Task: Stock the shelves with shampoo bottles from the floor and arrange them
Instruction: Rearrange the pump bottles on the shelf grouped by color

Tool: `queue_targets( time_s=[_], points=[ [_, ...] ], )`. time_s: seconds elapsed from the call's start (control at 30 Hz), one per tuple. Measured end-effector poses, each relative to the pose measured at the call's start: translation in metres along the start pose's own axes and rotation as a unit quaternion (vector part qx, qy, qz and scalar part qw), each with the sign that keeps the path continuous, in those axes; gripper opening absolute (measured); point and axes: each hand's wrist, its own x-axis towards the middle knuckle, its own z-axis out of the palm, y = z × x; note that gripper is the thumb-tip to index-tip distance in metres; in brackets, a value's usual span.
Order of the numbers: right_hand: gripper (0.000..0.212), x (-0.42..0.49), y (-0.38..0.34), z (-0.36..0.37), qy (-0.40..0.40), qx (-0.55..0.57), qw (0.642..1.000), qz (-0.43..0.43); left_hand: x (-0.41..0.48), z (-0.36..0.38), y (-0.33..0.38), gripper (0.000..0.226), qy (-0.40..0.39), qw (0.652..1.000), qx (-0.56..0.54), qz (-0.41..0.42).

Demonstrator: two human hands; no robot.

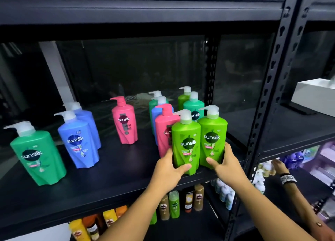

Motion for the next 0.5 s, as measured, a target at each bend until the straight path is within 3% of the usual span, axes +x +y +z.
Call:
queue_targets(
  time_s=[0.5],
  points=[
    [0.065,0.04,0.011,-0.015,0.023,0.01,0.999,0.039,0.025,0.049,0.026,0.069,0.079,0.993,0.084,-0.008]
  ],
)
